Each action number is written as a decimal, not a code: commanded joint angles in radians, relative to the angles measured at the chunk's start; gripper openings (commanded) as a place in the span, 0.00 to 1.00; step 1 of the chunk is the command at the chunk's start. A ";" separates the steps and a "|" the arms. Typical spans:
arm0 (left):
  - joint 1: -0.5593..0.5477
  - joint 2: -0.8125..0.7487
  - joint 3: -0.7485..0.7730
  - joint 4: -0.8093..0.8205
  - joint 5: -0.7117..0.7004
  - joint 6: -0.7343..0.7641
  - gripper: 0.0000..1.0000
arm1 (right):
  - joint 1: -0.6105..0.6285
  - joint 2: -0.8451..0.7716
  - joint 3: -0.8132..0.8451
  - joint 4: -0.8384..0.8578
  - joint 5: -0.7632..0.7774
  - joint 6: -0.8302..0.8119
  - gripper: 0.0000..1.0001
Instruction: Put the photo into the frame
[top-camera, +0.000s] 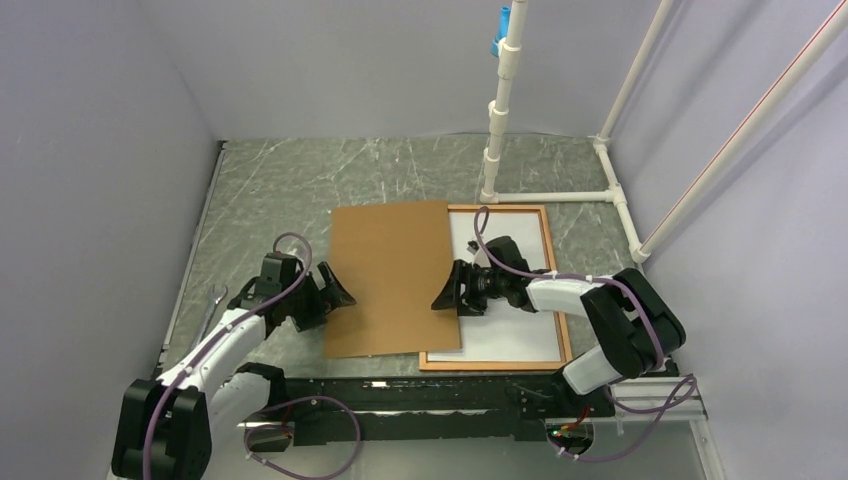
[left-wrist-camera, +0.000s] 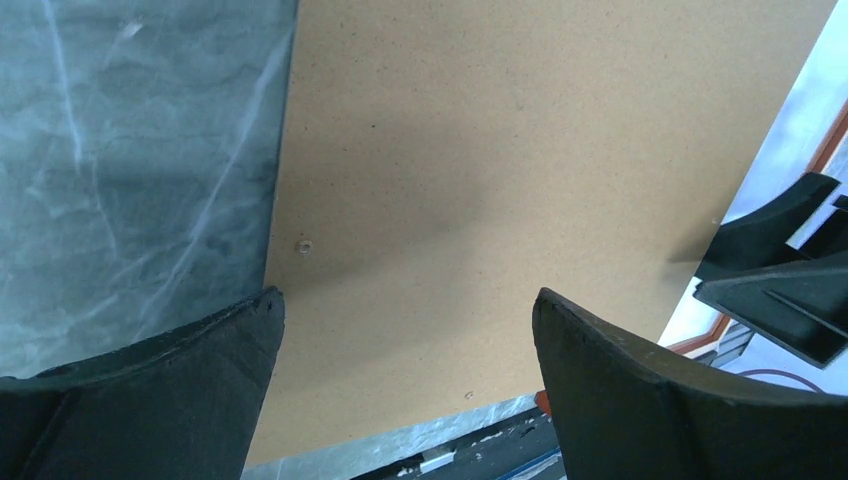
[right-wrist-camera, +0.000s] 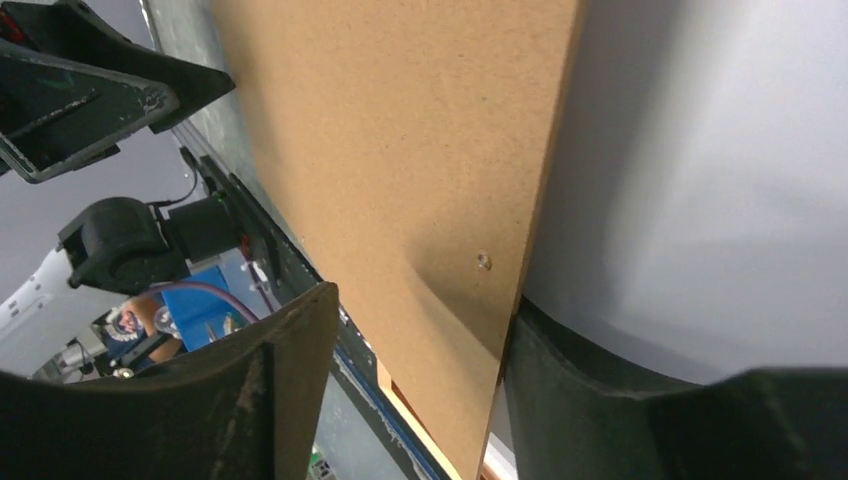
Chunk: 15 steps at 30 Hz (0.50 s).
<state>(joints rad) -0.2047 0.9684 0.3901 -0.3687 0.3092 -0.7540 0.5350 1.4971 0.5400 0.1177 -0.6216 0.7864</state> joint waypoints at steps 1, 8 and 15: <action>-0.005 0.059 -0.049 0.106 0.044 -0.001 0.99 | 0.001 0.017 -0.033 0.268 -0.109 0.100 0.55; -0.007 0.042 -0.045 0.095 0.053 0.004 0.99 | 0.000 -0.061 -0.015 0.239 -0.116 0.129 0.04; -0.015 -0.110 0.051 -0.047 0.037 0.016 0.99 | 0.001 -0.288 0.246 -0.325 0.056 -0.030 0.00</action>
<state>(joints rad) -0.2096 0.9306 0.3824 -0.2996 0.3439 -0.7525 0.5339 1.3014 0.6369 0.0689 -0.6853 0.8883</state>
